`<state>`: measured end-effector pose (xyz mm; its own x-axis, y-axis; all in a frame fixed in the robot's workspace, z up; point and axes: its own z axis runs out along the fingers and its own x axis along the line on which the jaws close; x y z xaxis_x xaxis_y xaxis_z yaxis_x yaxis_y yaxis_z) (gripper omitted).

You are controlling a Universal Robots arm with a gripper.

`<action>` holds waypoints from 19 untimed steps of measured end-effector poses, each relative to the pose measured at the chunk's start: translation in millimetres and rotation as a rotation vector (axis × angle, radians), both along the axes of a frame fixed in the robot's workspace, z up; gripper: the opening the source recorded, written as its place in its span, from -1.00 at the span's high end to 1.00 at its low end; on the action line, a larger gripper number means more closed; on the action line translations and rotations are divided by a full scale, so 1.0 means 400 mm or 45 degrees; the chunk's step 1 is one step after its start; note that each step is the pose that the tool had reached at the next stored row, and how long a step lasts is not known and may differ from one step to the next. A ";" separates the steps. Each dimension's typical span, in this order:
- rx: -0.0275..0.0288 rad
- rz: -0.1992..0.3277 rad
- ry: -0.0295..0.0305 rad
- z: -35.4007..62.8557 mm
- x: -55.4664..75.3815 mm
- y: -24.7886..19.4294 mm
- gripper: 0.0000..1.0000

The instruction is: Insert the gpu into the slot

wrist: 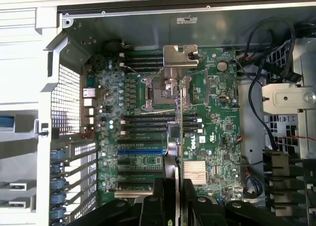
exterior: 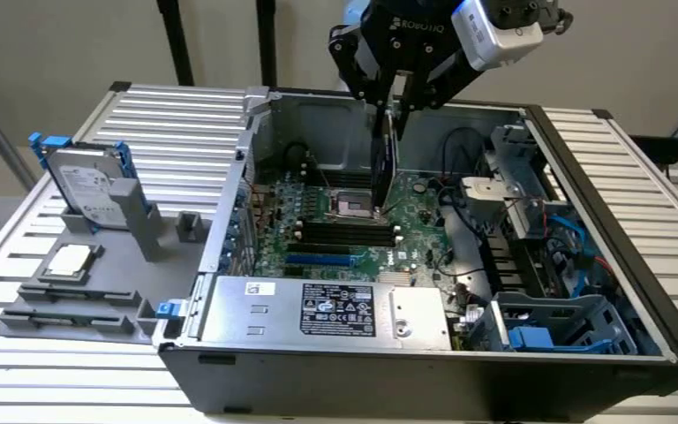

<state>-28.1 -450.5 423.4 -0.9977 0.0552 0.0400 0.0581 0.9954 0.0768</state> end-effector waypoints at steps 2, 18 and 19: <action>-0.0002 0.000 0.0001 0.000 0.000 0.000 0.48; 0.0002 0.352 0.0000 0.000 0.000 0.000 0.48; 0.0001 0.374 0.0000 0.000 0.000 0.000 0.48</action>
<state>-28.1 -450.3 423.4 -0.9708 -0.2364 0.0400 -0.2329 0.9695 0.0768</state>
